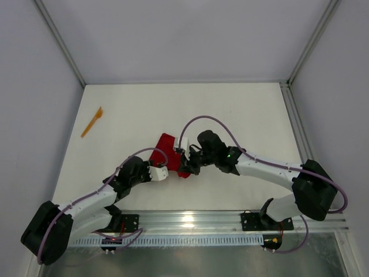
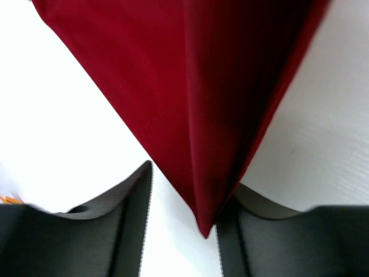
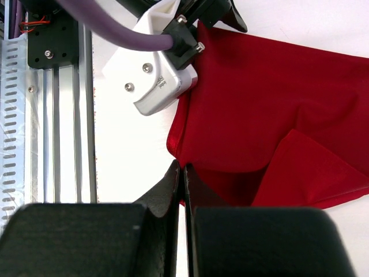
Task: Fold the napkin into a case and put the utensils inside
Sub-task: Smooth out the lower triangle-folded napkin.
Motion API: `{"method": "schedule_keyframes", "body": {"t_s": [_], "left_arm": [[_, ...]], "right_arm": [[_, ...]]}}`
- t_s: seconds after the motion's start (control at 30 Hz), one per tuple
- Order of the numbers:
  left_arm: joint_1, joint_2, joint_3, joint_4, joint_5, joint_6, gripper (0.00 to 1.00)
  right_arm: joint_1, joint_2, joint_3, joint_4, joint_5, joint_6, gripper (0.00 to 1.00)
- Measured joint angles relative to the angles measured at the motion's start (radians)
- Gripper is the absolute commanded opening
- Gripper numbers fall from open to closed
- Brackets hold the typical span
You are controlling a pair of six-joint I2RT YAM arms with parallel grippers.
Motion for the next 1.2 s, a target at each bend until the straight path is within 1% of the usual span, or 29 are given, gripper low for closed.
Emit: {"method": "schedule_keyframes", "body": {"t_s": [0.07, 0.1, 0.17, 0.27, 0.3, 0.4, 0.53, 0.7, 0.87, 1.1, 1.2], "left_arm": [[0.029, 0.016, 0.002, 0.008, 0.005, 0.003, 0.37], [0.037, 0.018, 0.002, 0.007, 0.01, 0.006, 0.32], [0.043, 0.018, 0.002, -0.003, 0.021, 0.018, 0.27], [0.044, 0.018, 0.002, -0.024, 0.035, 0.027, 0.09], [0.047, 0.018, 0.003, -0.033, 0.039, 0.028, 0.0], [0.058, 0.016, 0.021, -0.073, 0.054, 0.037, 0.0], [0.099, -0.017, 0.127, -0.196, 0.084, 0.067, 0.0], [0.124, -0.122, 0.343, -0.427, 0.148, 0.172, 0.0], [0.124, -0.212, 0.492, -0.681, 0.219, 0.256, 0.0], [0.124, -0.212, 0.644, -0.943, 0.284, 0.346, 0.0], [0.122, -0.191, 0.727, -1.016, 0.296, 0.381, 0.0]], "right_arm": [[0.0, 0.0, 0.0, 0.0, 0.0, 0.0, 0.03], [-0.001, 0.0, 0.0, 0.0, 0.0, 0.0, 0.03], [-0.001, 0.0, 0.0, 0.0, 0.0, 0.0, 0.03], [-0.003, 0.0, 0.0, -0.008, 0.0, -0.002, 0.03], [-0.004, 0.0, -0.001, -0.011, 0.0, -0.003, 0.03], [-0.009, -0.005, -0.001, -0.042, 0.01, -0.016, 0.03], [-0.02, -0.04, 0.001, -0.122, 0.038, -0.055, 0.03], [-0.03, -0.114, 0.037, -0.236, 0.084, -0.106, 0.03], [-0.032, -0.178, 0.109, -0.319, 0.135, -0.152, 0.03], [-0.031, -0.194, 0.236, -0.452, 0.168, -0.211, 0.03], [-0.028, -0.194, 0.291, -0.506, 0.183, -0.229, 0.03]]}}
